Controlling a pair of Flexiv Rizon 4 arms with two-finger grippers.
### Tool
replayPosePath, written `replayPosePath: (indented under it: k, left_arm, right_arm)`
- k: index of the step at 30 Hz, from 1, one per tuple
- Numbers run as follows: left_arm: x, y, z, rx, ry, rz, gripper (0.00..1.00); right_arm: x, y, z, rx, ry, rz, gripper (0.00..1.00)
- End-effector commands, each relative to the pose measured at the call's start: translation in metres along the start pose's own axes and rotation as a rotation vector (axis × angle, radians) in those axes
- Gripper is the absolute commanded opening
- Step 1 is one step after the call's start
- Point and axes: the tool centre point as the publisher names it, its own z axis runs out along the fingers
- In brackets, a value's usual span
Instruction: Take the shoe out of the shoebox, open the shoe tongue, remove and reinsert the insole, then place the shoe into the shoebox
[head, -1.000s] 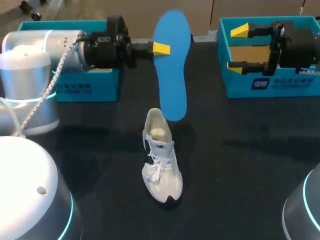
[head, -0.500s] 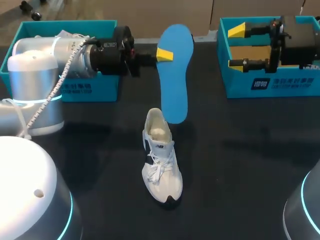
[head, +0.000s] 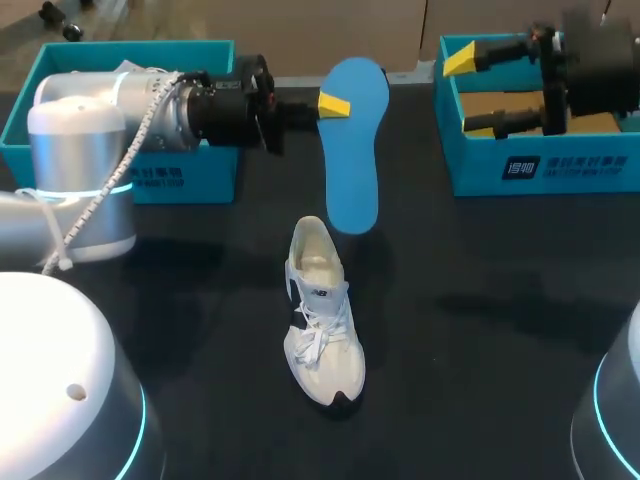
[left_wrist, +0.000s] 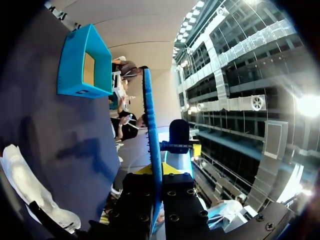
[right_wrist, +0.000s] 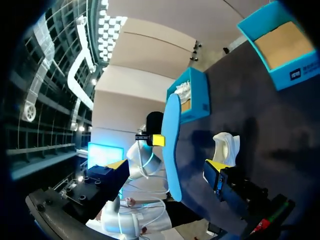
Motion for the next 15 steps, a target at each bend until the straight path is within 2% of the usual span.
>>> replayPosePath:
  k: [1,15]
  left_arm:
    - [-0.001,-0.004,0.001,-0.005,-0.005,-0.003,0.00]
    - [-0.002,-0.009,-0.002,0.009,0.001,-0.031,0.00]
  right_arm:
    - [0.010,0.009,0.001,0.018,-0.143,0.000,1.00]
    - [0.034,0.017,0.007,0.023,-0.420,-0.027,1.00]
